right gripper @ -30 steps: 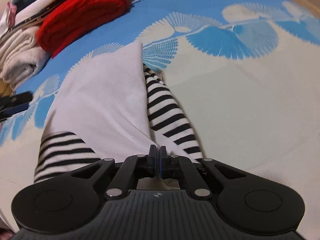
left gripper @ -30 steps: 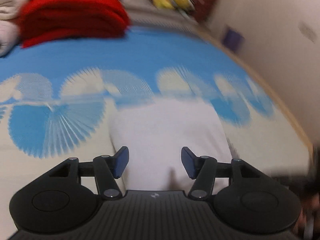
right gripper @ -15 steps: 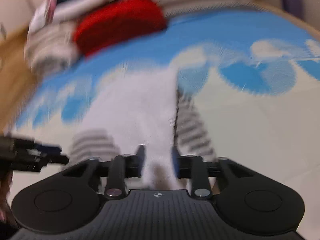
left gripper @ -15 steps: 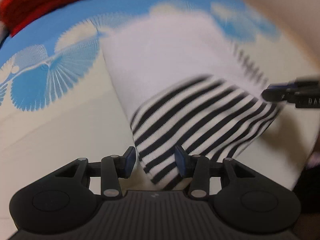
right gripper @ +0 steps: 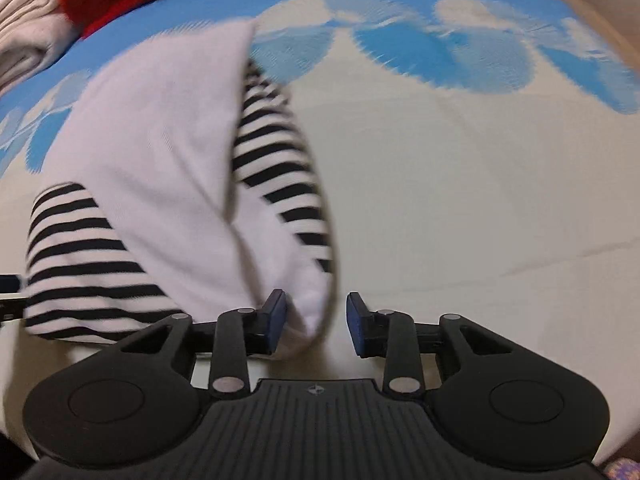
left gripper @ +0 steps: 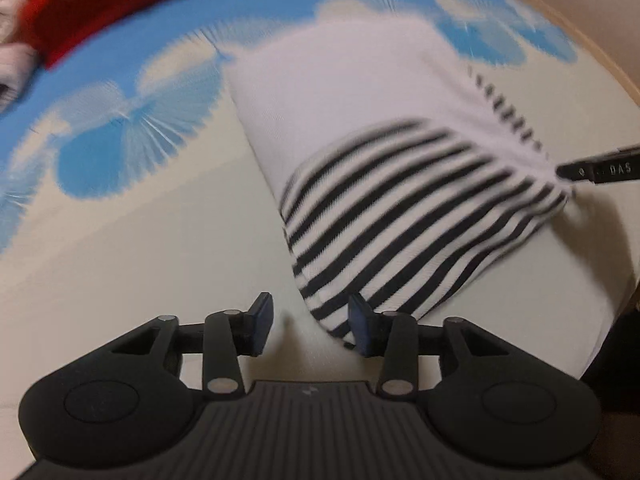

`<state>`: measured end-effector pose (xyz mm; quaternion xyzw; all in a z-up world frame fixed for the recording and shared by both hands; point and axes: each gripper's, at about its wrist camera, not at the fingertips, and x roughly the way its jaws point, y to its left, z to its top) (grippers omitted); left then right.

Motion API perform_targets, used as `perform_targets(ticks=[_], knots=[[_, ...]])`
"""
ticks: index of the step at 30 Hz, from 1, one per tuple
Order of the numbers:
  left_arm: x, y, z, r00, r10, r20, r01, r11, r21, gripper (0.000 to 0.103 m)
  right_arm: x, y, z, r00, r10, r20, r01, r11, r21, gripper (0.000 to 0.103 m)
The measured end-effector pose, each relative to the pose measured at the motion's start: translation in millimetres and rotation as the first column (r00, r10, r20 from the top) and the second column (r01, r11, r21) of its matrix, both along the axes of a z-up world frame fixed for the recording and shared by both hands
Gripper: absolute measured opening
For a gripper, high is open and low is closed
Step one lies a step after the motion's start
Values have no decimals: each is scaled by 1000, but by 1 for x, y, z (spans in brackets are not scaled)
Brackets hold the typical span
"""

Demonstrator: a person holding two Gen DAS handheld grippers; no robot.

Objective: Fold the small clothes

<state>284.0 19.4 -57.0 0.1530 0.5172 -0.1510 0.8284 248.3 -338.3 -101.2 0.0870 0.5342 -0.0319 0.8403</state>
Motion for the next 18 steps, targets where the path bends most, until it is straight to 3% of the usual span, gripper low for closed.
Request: perform_targets(ticks=[1,2,4,6,8,13,18], knots=[[-9,-1,15,998,36,48,-36,999,-16,65,-4,-3,8,1000,-15,21,15,1000,-15,38],[-18,-2,28,993,68,91,-65,997,-34,86,-10,-6,18,998,-23,51,24,999,-26,41],[-41,-8,54,971,133,200,-121,990,-70,102,-24,-9,45,989,-35,147,42,998,-44,54],[-62,-16,71,946,169,278,-152,985,-80,103,-44,-8,75,966,-33,257,50,997,-58,84],[-79,-21,82,927,227,299,-209,974,-91,103,-58,-2,99,942,-16,335,43,996,-75,100],[-111,-23,92,906,320,276,-283,944,-168,103,-113,19,131,892,72,447,-22,993,-116,102],[-153,-24,96,883,386,269,-336,918,-212,103,-152,37,146,862,23,507,39,993,-112,102]])
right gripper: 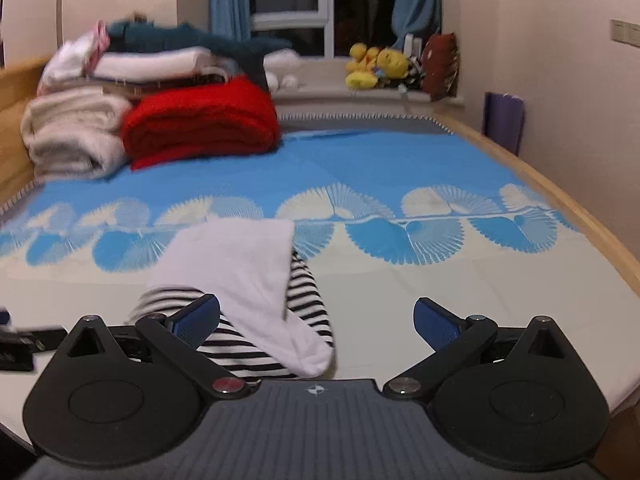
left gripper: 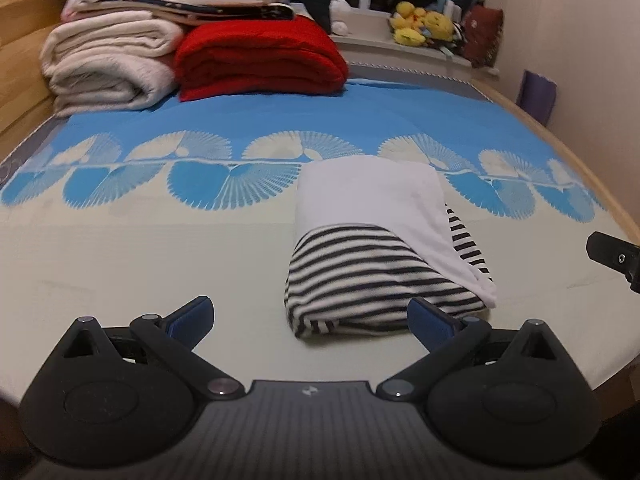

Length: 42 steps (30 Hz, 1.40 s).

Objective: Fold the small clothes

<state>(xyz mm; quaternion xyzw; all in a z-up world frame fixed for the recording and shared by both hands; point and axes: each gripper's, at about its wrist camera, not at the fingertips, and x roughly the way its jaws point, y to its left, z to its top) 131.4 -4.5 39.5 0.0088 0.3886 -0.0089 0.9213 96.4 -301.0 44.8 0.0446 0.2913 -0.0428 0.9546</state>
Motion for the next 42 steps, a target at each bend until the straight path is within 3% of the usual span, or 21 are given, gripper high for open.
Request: perform_targets(ticks=[3,5,7,10,13,19,27,42], knots=[[-23,1,-9,1000,6,-12,-6,999,-31,103,-20,8,0,1000,-18,21,17,999,29,102],[-34,3,-18,1000,-14,-4,14,1000,-28,103,-31,17,-4,1000,-21,-16,22,999,40,102],[-35,5,-24,1000,-21,-11,21,1000,-7,103,-35,24,-7,999,-8,-45,9,1000,24,102],[-34,13,-26,1000,0,-10,-1,998,-55,103,-41,32,-9,999,-3,-42,3,1000,-10,102],[-34,15,-27,1000,9,25,-8,999,-44,103,-42,35,-18,997,10,-77,-9,1000,5,102],[-31,11,-33,1000,7,9,-6,1000,-28,103,-34,37,-37,991,-12,-130,15,1000,22,102],[-29,7,-35,1000,-12,17,13,999,-29,103,-31,47,-41,992,7,-126,-11,999,-31,102],[-28,7,-36,1000,-21,20,22,999,-35,103,-31,46,-40,992,15,-123,-19,999,-30,102]])
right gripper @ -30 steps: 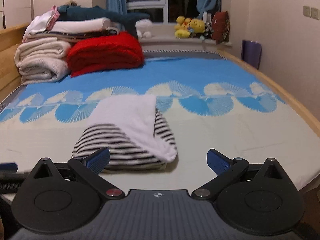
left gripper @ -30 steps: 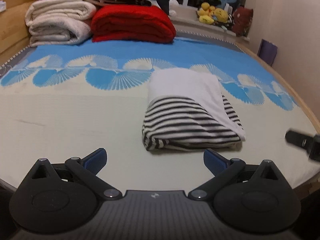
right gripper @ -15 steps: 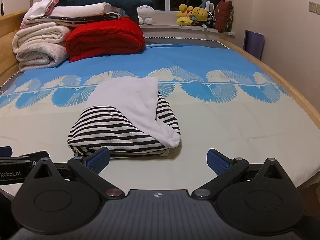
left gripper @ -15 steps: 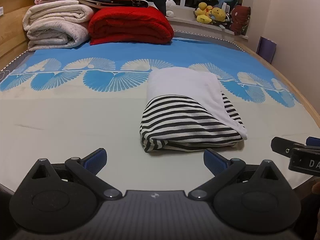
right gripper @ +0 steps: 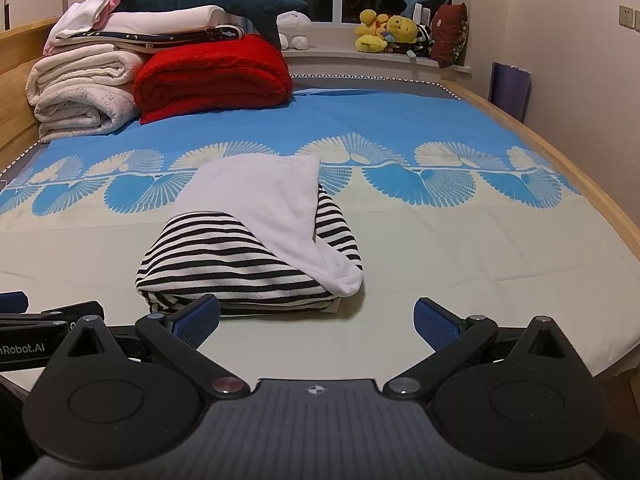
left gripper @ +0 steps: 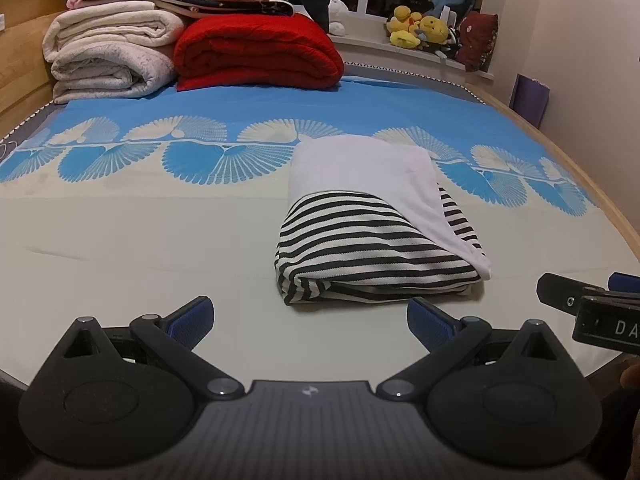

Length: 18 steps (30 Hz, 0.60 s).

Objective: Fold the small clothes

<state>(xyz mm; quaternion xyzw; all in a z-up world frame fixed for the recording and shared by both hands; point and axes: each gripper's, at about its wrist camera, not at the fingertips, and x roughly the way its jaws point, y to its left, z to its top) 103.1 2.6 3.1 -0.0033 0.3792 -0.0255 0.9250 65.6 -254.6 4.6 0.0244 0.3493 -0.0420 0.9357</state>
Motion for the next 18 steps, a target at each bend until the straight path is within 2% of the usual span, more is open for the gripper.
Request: perform_targets(ticks=[18], knots=[[0,-1,0,1000,-1,2,1,1000,-1,103,-1,0,1,1000,4,1,-4,1000,2,102]])
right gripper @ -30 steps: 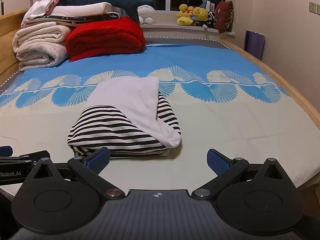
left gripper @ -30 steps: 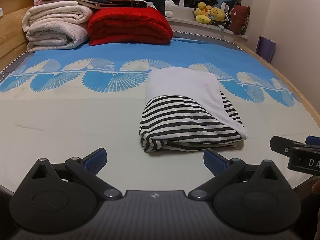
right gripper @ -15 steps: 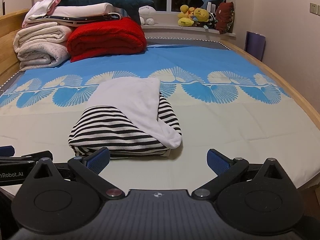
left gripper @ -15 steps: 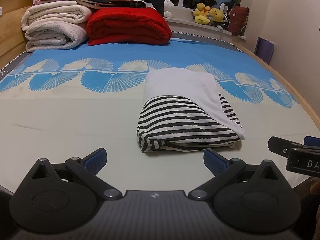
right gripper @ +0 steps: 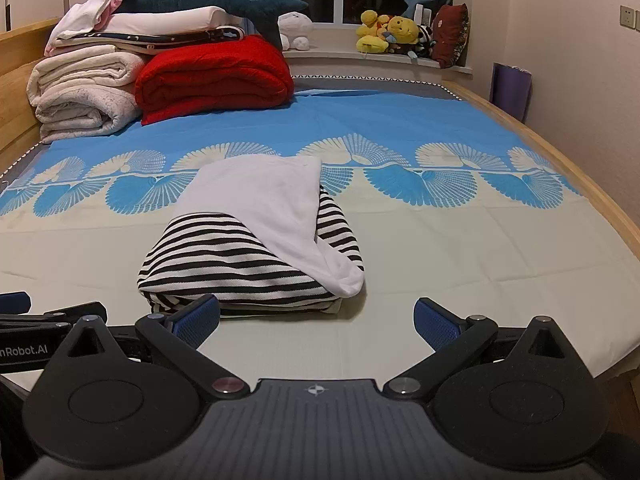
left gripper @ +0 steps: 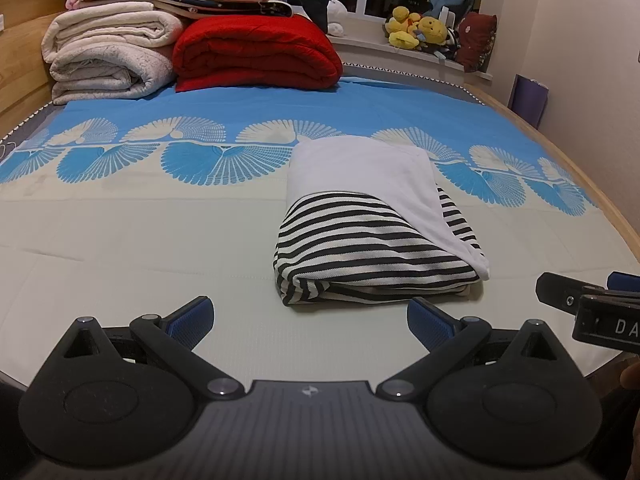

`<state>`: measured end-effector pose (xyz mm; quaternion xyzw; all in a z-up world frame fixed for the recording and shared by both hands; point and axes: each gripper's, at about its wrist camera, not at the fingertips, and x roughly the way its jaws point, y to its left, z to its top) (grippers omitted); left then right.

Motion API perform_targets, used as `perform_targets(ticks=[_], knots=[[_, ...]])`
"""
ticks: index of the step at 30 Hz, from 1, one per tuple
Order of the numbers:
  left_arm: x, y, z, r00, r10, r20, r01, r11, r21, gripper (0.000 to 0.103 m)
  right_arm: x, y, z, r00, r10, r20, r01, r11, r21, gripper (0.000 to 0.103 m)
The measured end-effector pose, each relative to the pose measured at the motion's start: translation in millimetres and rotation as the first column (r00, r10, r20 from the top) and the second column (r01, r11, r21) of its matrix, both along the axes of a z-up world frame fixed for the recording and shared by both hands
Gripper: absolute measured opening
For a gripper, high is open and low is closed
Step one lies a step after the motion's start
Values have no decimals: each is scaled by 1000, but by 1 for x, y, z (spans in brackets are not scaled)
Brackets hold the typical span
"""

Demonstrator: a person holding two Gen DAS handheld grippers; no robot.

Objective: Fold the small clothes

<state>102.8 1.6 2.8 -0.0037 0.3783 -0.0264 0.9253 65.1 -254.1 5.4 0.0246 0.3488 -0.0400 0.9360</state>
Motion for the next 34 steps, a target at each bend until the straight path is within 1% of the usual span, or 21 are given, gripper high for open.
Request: perform_targets(ticks=[34], knots=[[-2,-1,0,1000,-9,9,9,1000,-5,103,0,1,1,1000,-1,1,1,1000,4,102]])
